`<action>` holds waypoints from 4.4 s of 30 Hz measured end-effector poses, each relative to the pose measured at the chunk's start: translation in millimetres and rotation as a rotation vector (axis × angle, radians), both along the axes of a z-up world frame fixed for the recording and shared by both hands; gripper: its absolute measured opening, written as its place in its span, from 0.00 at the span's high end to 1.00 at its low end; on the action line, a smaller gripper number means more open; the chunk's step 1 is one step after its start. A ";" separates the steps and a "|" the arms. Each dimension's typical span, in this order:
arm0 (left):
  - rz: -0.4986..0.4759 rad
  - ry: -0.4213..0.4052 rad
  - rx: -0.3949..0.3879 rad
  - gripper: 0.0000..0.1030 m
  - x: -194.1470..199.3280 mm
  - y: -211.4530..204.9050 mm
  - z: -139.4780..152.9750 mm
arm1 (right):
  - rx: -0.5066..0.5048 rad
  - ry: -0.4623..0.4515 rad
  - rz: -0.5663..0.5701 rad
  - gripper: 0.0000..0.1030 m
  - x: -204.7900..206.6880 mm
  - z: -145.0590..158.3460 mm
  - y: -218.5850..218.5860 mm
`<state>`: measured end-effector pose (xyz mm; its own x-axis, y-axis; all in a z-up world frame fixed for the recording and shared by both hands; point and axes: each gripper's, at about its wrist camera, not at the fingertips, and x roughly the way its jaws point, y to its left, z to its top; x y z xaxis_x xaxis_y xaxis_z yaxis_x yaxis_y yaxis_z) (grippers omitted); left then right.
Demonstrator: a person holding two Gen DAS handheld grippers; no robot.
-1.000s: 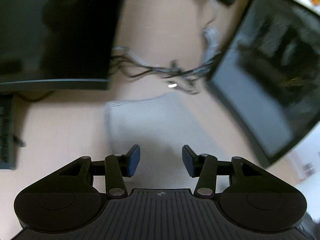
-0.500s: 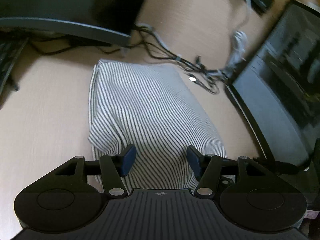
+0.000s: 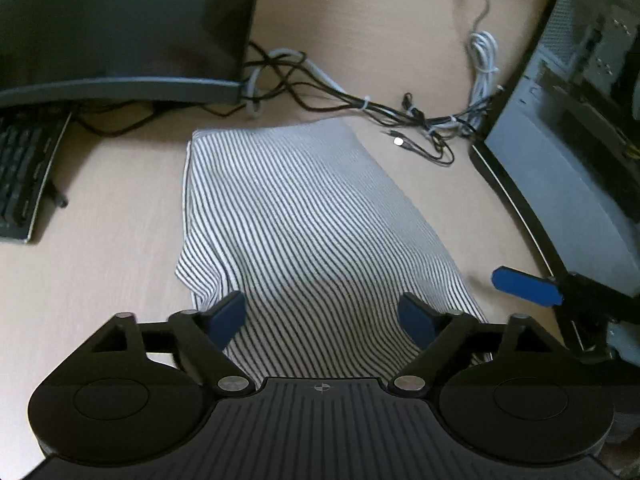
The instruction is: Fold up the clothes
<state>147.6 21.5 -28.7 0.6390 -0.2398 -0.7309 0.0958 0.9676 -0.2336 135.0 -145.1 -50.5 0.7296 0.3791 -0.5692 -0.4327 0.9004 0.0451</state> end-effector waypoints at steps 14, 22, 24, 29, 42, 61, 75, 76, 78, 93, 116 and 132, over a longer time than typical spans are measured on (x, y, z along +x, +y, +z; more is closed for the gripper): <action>0.127 -0.102 -0.026 0.13 -44.1 75.8 24.6 | -0.532 -0.196 0.587 0.20 -66.9 -32.3 50.3; -0.182 -0.196 0.173 0.07 -90.3 53.1 23.6 | -0.073 0.308 0.335 0.47 4.9 -11.6 33.7; -0.302 -0.227 0.240 0.07 -99.6 37.0 16.2 | 0.051 0.433 0.273 0.48 23.6 -9.9 21.5; -0.538 -0.363 0.508 0.07 -108.1 -18.2 -18.9 | 0.139 0.546 0.234 0.48 39.0 -11.6 15.4; -0.434 -0.141 0.084 0.42 -38.4 2.7 -24.7 | -0.506 -0.099 0.399 0.25 -54.4 -5.0 51.5; -0.171 -0.149 -0.120 0.43 -12.2 89.7 15.0 | -0.403 0.092 0.417 0.73 -74.6 19.1 55.0; -0.341 0.006 -0.136 0.59 -11.6 55.0 -32.2 | -0.309 0.081 0.488 0.72 16.2 75.2 74.1; -0.324 0.012 -0.147 0.65 -12.4 58.9 -32.2 | -0.304 0.107 0.485 0.72 31.2 60.1 77.3; -0.259 0.036 -0.162 0.76 -13.3 73.9 -32.9 | -0.294 0.156 0.474 0.71 58.2 32.1 81.8; -0.289 -0.196 -0.107 0.42 -26.1 90.9 50.4 | -0.017 0.276 0.254 0.37 102.0 -13.5 50.1; -0.318 -0.059 -0.053 0.37 2.7 38.3 -0.9 | 0.029 0.106 -0.022 0.55 73.6 -13.4 24.5; -0.319 -0.109 -0.015 0.32 3.0 32.0 17.0 | 0.162 0.176 -0.106 0.67 -15.3 -23.0 15.1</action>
